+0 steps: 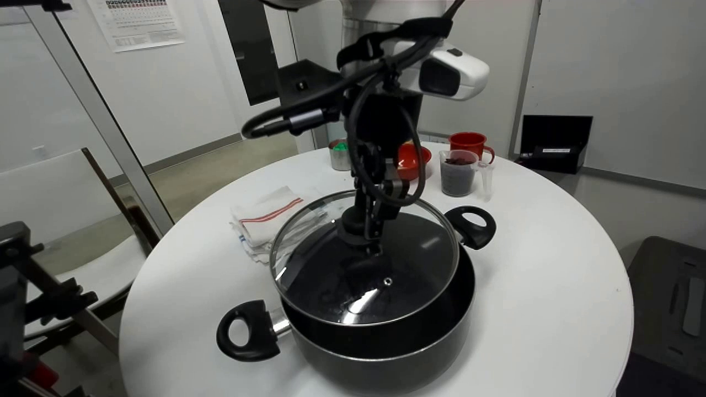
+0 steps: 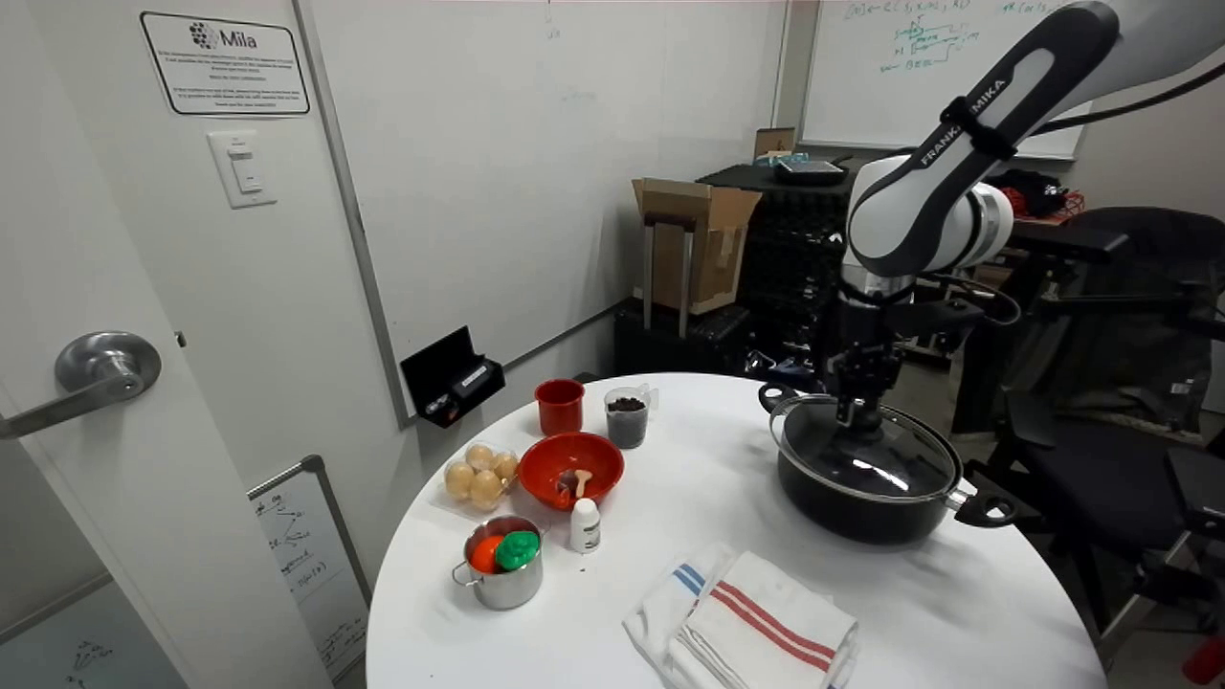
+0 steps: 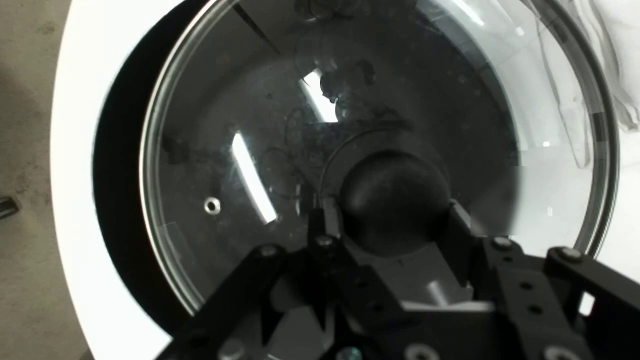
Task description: Pick up the lid and cover the pot
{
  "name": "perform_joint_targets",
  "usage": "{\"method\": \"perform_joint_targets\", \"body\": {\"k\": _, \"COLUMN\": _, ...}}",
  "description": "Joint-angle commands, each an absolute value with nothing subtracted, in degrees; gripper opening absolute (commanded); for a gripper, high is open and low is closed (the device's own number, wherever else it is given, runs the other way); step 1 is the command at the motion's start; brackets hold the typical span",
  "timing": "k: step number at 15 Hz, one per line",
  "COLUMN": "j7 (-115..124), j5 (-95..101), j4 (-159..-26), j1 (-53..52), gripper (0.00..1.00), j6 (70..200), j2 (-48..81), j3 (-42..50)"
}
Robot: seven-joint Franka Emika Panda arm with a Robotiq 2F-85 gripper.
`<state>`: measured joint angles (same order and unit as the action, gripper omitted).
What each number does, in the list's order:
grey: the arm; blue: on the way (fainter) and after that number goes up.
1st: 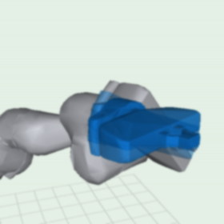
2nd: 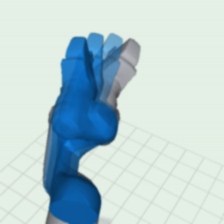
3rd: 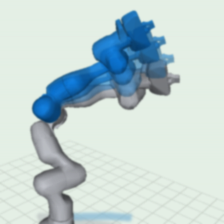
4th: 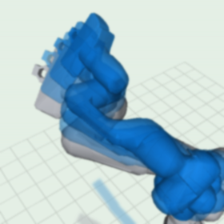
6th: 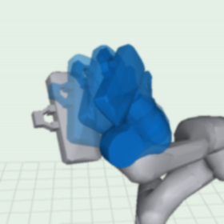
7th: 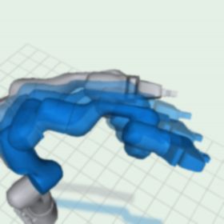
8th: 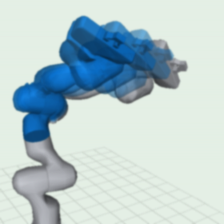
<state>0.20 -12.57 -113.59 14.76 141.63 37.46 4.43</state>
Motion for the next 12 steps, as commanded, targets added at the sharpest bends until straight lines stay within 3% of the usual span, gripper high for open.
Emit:
{"method": "perform_joint_targets", "body": {"k": 1, "j7": -0.1, "j5": -15.9, "j4": -113.6, "j1": 16.4, "gripper": 0.24, "j6": 141.7, "j2": 36.9, "j3": 3.5}}
{"method": "perform_joint_targets", "body": {"k": 12, "j7": 0.9, "j5": -18.0, "j4": -113.5, "j1": 18.0, "gripper": 0.24, "j6": 141.7, "j2": 37.4, "j3": 4.3}}
